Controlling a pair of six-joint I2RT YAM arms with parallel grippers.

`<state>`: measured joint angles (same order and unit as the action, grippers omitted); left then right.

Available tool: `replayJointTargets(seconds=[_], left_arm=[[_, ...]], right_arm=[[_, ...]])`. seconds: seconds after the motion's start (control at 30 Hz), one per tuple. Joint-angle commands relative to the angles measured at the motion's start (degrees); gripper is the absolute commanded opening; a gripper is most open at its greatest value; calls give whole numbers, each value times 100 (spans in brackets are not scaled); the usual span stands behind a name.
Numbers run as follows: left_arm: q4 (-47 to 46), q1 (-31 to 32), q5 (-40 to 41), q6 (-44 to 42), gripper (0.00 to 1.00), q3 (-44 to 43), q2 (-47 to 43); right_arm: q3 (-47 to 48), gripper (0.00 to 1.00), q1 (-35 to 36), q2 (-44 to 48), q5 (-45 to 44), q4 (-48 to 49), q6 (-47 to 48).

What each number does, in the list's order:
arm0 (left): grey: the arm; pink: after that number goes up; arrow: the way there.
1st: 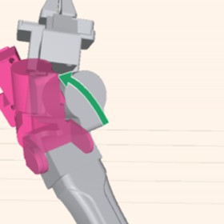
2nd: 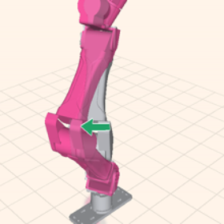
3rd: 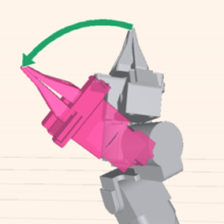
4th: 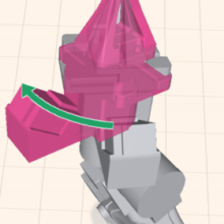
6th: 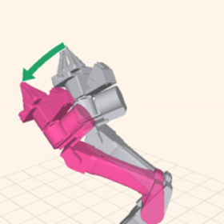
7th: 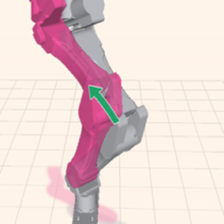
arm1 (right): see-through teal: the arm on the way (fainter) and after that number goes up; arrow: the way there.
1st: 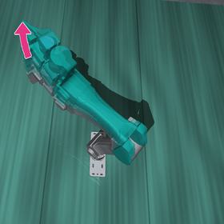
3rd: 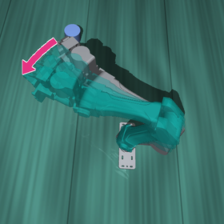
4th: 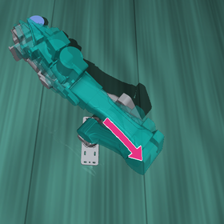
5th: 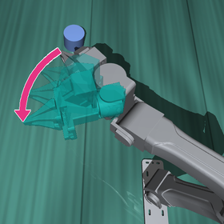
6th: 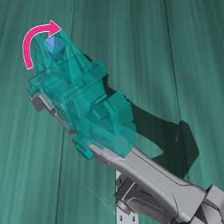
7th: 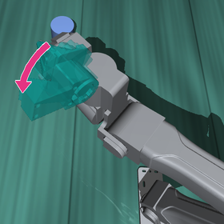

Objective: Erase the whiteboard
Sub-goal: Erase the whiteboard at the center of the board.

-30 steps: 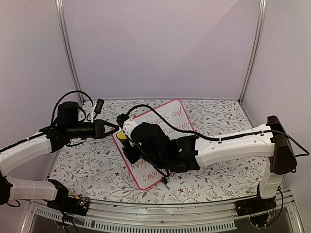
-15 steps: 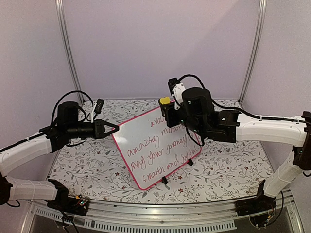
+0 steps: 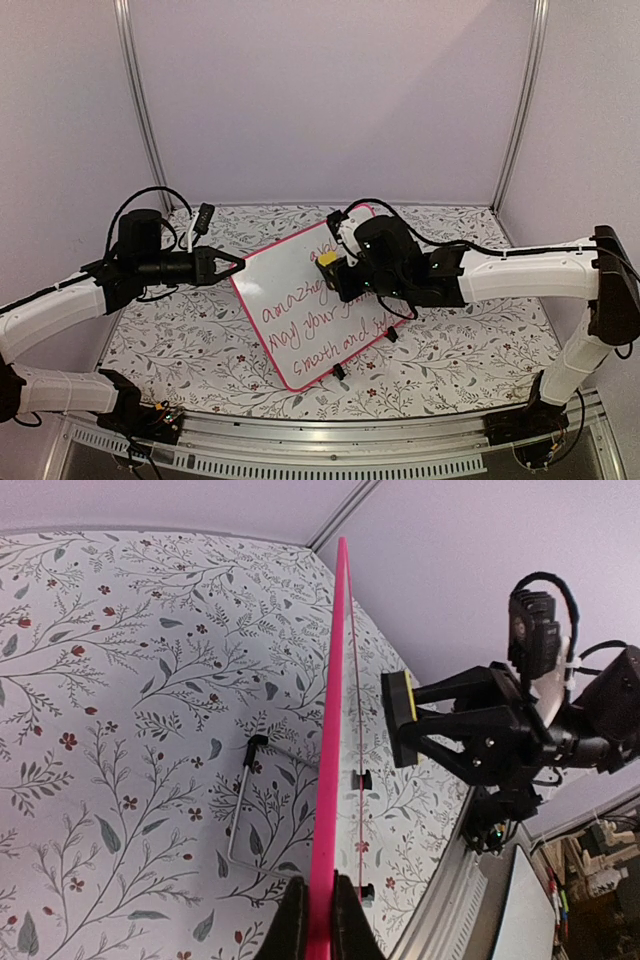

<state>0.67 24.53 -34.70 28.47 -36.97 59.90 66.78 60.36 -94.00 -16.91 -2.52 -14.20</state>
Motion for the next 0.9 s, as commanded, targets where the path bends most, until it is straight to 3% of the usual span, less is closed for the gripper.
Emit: replayJointTargets(seconds=[0.0,0.87], left_arm=[[28,110,108,-147,0,15,23],[25,111,60,-148,0,17,-13]], right_arm=[[-78,25,4,-218,268,110,-89],[1078,25,-254,-1236,-55,3,117]])
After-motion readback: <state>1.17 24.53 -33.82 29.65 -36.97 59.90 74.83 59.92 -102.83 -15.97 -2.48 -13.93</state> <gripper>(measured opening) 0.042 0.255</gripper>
